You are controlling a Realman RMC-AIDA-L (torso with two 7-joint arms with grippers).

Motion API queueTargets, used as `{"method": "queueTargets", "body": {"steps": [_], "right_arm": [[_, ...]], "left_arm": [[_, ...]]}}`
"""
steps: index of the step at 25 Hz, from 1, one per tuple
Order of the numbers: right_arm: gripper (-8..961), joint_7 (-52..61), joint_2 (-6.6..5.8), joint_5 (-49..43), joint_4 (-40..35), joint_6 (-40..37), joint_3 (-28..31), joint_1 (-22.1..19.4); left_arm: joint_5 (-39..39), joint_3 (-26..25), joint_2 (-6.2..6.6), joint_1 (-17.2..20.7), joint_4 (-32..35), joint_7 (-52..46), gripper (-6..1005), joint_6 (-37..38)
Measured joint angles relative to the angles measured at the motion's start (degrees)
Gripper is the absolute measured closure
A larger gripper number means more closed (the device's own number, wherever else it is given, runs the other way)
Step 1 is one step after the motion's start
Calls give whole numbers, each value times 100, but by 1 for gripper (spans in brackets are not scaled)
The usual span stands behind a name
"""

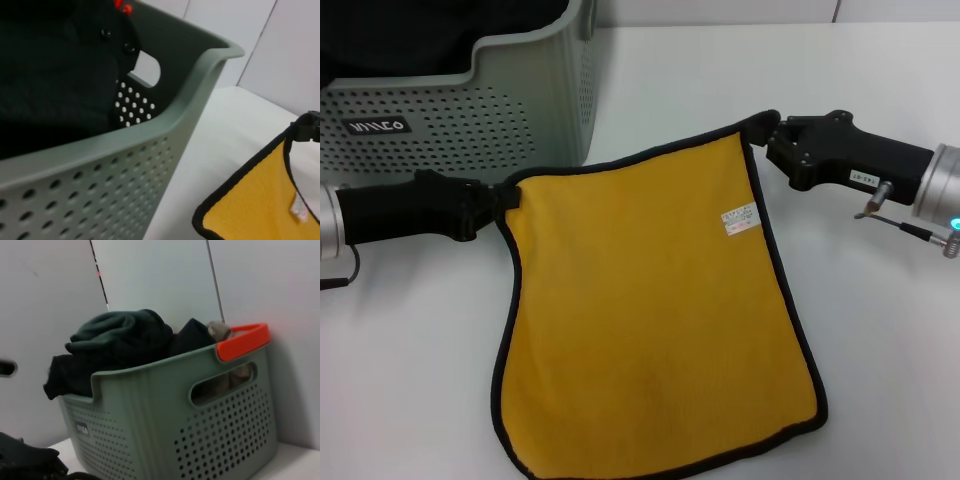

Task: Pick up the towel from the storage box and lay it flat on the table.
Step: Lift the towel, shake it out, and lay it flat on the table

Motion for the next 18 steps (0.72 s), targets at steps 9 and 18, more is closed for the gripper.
{"method": "queueTargets", "body": {"steps": [9,18], "right_arm": [[904,-15,96,11,-149,174,44,-82],[897,84,130,-43,-456,381,48,-322]], "left_arm": [[29,-6,24,-66,-6,-6,883,-88],[-10,-53,56,-59,-95,-99,873,-99]]}}
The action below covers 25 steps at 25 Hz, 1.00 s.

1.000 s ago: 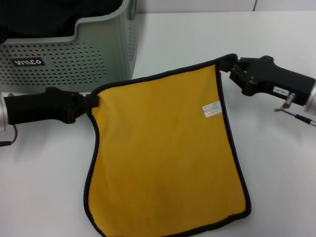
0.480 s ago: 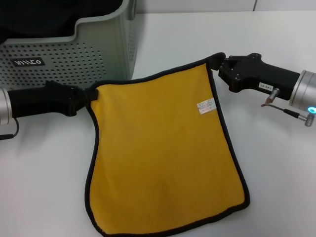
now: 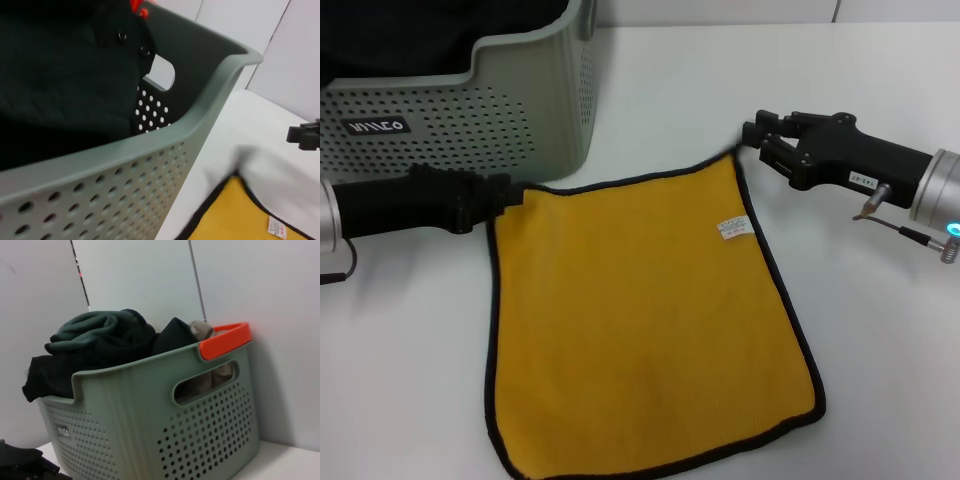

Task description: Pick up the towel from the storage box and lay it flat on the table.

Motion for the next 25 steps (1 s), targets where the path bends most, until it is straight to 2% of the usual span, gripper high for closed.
{"method": "queueTargets", "body": {"steps": [1,4,8,9,11,13,16,18,21,25], "right_arm": [[896,1,-2,3,-28,3,10,-21],[695,-19,14,20,-131,5,175,-158],[514,-70,22,20,-346,-179,404,-446],[469,-164,-3,17,-504,-714,495,-715],[399,-429,-25,-12,-508,-1524,543,-875],[329,-677,-36,-124,-459,-2300,530,-959],[243,-747,-4,-565,-472,-3273,503,-1046],[212,-748,51,-799,-472,-3711,456,-1100],[164,-675,102,-859,-494,-3781,178,-1146],[101,-194,87,-879,-500,-3353,-168,-915]], "left_arm": [[-4,-4,1,3,1,1,871,-2],[-44,-5,11,13,15,18,868,1],[-363,0,61,95,9,320,715,399],[-510,1,66,144,8,529,677,660],[-823,20,54,273,-15,1228,580,1390],[-1020,42,-19,405,-88,2290,462,2187],[-1061,48,-155,589,-324,3832,465,3001],[-1074,63,-186,624,-535,4290,467,3203],[-1106,229,-146,600,-717,4156,466,3255],[-1171,310,-102,588,-722,3868,465,3267]]}}
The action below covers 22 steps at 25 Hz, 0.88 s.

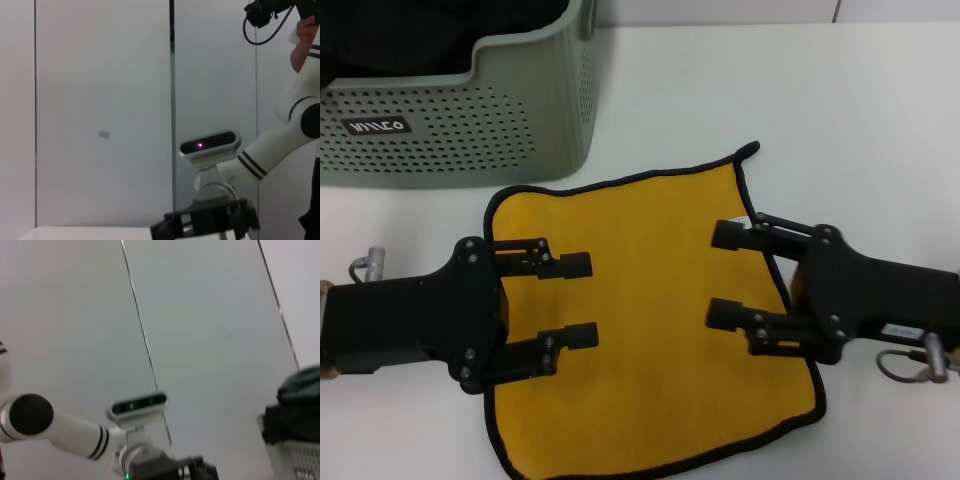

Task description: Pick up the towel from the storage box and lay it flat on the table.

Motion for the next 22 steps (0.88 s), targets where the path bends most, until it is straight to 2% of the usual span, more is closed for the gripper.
{"method": "queueTargets", "body": {"steps": [1,6,11,13,20,22], "right_arm": [[85,97,-9,-9,0,83,-69,61],[168,205,-13,-23,0,296,-422,269],[174,197,-15,-69,2,373,-693,364],[168,132,-17,-94,4,371,-696,345],[147,42,10,-68,-13,340,-668,260],[141,42,14,-64,-34,332,-671,243]], "left_arm": [[-24,20,15,-14,0,-57,465,4],[-169,92,158,-52,-9,-385,463,32],[-170,106,273,-86,-52,-234,462,33],[-161,116,358,-154,-60,-330,461,34],[-173,148,442,-221,-60,-637,454,38],[-171,176,446,-222,-59,-650,384,40]]}}
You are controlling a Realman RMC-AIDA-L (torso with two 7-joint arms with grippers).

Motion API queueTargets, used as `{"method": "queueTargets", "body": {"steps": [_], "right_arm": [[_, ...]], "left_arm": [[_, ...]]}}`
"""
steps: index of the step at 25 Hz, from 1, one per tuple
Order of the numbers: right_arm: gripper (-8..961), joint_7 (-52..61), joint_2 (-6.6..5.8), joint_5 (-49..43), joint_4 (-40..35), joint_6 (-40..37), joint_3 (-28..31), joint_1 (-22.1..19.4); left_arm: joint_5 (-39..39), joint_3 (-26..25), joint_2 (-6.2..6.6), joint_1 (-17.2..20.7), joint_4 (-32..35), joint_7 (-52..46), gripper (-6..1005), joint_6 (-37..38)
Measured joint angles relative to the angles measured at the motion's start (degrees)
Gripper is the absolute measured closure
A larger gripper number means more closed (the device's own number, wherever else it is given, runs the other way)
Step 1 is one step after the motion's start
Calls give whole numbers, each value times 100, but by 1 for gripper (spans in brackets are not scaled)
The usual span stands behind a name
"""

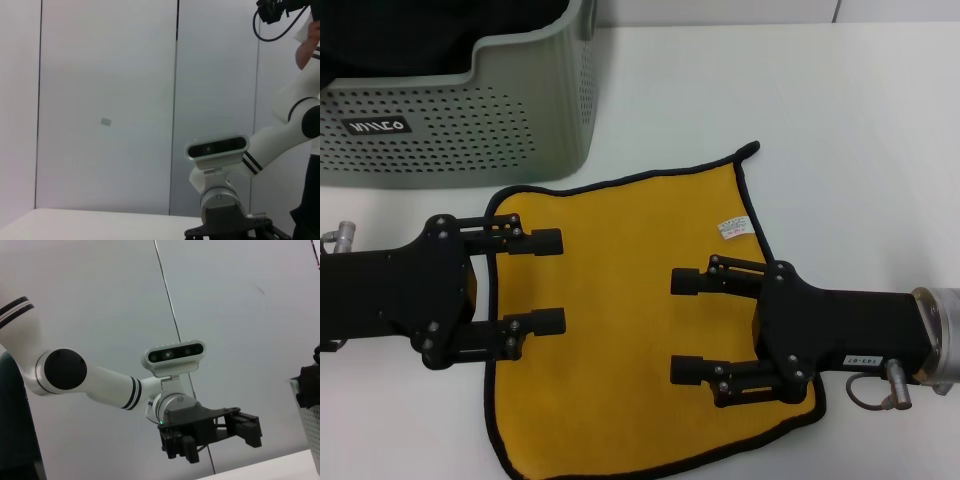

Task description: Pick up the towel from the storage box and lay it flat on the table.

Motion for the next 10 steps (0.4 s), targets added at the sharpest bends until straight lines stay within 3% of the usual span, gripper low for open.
{"method": "queueTargets", "body": {"steps": [1,10], "right_arm": [[138,1,0,0,0,0,0,-1],[128,25,-1,16,-9,-6,5,42]], "left_arm": [[0,8,2,0,0,-4,349,0],[2,10,-14,63,1,-30,349,1]]}}
